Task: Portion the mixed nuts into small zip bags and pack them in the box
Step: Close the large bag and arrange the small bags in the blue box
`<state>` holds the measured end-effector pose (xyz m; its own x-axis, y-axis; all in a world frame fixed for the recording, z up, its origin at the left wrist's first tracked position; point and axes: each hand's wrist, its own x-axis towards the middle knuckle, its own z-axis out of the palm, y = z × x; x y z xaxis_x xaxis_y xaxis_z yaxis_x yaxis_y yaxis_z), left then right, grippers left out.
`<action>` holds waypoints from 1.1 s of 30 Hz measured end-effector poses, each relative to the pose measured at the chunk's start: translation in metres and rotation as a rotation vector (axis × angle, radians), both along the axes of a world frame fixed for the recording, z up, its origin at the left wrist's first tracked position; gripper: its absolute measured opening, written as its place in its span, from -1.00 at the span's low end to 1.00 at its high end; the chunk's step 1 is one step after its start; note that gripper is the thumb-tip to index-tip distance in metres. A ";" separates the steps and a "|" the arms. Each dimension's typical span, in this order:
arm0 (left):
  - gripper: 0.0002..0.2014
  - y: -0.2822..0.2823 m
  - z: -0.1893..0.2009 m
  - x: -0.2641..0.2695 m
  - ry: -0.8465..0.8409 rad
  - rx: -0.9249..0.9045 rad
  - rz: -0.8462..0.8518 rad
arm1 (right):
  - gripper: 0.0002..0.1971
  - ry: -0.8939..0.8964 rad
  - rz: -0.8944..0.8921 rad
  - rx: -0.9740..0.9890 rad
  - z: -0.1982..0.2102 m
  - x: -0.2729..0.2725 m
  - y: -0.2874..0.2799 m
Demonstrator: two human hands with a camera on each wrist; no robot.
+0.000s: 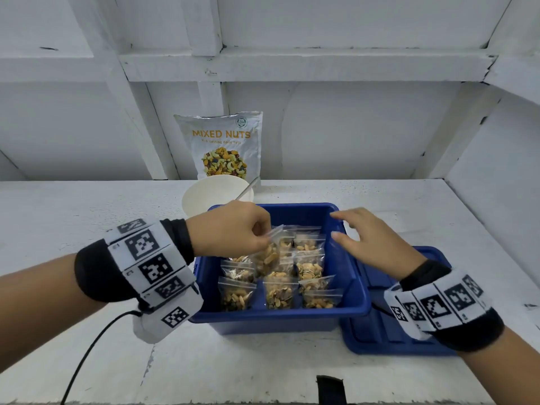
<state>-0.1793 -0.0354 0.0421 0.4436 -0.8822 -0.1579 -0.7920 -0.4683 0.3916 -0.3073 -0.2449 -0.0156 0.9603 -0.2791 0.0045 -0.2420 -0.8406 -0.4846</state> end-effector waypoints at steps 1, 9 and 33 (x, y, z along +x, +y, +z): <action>-0.94 -0.002 -0.001 0.002 0.016 0.062 0.008 | -0.50 0.076 -0.020 0.003 -0.008 -0.001 -0.003; -0.65 -0.014 -0.032 0.004 0.137 0.479 0.074 | -0.42 0.051 -0.049 0.088 -0.024 -0.005 -0.004; -0.72 -0.017 -0.024 0.021 0.225 0.458 0.037 | -0.48 -0.048 -0.145 0.237 -0.026 -0.012 0.002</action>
